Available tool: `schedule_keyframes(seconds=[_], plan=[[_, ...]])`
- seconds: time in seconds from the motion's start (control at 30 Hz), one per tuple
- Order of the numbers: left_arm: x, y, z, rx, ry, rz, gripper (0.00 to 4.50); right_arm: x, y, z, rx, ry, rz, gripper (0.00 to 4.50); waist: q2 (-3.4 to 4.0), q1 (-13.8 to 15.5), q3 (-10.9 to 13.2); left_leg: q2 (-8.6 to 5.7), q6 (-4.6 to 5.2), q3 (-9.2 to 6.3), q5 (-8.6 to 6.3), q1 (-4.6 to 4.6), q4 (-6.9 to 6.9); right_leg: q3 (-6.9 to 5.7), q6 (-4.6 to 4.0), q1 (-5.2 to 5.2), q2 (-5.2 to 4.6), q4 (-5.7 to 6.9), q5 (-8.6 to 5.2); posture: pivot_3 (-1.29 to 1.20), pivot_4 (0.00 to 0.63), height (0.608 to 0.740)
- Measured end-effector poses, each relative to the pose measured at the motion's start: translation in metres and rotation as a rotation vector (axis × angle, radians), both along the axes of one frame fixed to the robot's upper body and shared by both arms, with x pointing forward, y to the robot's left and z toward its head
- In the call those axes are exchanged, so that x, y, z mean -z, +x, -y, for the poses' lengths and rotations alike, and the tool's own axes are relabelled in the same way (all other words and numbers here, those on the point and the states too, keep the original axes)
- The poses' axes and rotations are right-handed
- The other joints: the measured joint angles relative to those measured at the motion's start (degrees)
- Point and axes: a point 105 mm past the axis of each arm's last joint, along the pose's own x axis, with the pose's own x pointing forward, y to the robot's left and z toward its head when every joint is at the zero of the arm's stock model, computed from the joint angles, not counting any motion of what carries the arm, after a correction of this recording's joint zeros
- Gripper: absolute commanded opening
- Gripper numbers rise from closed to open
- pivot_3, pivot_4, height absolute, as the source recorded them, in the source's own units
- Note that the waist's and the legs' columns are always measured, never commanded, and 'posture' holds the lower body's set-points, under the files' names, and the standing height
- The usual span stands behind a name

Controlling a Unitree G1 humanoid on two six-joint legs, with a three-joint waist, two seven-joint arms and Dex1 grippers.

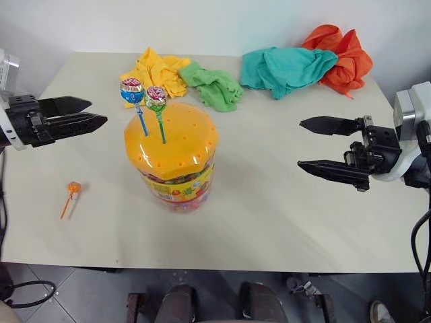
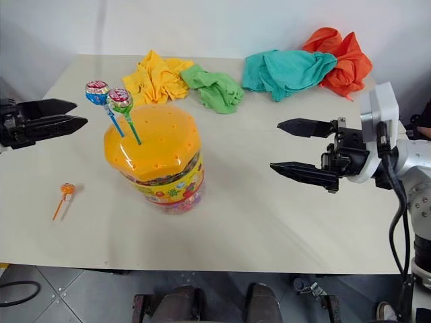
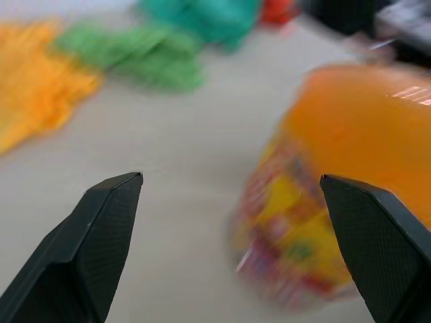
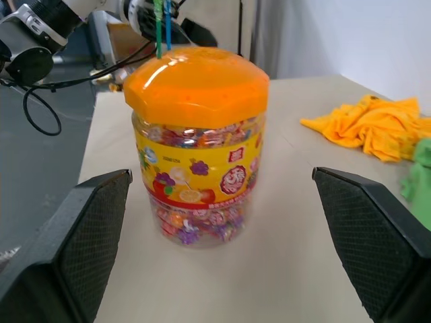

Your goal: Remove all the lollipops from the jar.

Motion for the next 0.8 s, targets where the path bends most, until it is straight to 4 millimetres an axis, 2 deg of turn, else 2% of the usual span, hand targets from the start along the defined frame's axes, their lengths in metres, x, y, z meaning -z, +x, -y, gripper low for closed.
schedule_keyframes(seconds=[0.1,0.27,0.4,0.53,0.67,0.8], plan=[[0.000,-0.009,0.007,0.172,-0.071,0.072,4.49,-0.002,-0.004,-0.009,-0.011,-0.029,0.018,4.50,0.00,-0.40,0.00,0.01,0.00,0.06,0.00,0.00,0.00,0.01,0.00,-0.04,0.00,0.00,0.00,0.00,0.150,0.740],[0.000,-0.019,0.007,0.307,-0.082,0.134,4.49,-0.009,-0.010,-0.018,-0.029,-0.041,0.056,4.50,-0.01,-0.83,0.01,-0.01,0.01,0.06,-0.01,-0.01,0.00,0.02,0.00,-0.05,-0.01,0.00,0.00,0.00,0.150,0.740],[-0.001,-0.025,0.025,0.448,-0.104,0.156,4.49,-0.007,-0.010,-0.019,-0.033,-0.032,0.051,4.50,-0.10,-0.54,0.06,-0.02,0.02,0.00,-0.01,-0.02,0.03,0.01,0.00,-0.01,-0.03,0.00,0.00,0.00,0.150,0.740],[-0.012,-0.025,0.047,0.549,-0.096,0.196,4.49,-0.005,-0.011,-0.018,-0.036,-0.035,0.050,4.50,-0.12,-0.33,0.07,-0.03,0.03,-0.01,-0.01,-0.02,0.06,0.01,0.00,0.01,-0.03,0.01,0.00,0.00,0.150,0.740],[-0.010,-0.018,0.065,0.609,-0.090,0.189,4.49,-0.005,-0.013,-0.017,-0.062,0.001,0.036,4.50,-0.12,-0.34,0.07,-0.03,0.03,-0.01,-0.01,-0.01,0.06,-0.01,0.00,0.01,-0.03,0.02,0.00,0.00,0.150,0.740],[-0.006,-0.012,0.073,0.629,-0.083,0.186,3.25,-0.004,-0.013,-0.015,-0.048,0.010,0.033,4.50,-0.12,-0.59,0.07,-0.02,0.03,-0.01,-0.01,-0.02,0.05,-0.02,0.00,0.01,-0.02,0.01,0.00,0.00,0.150,0.740]])
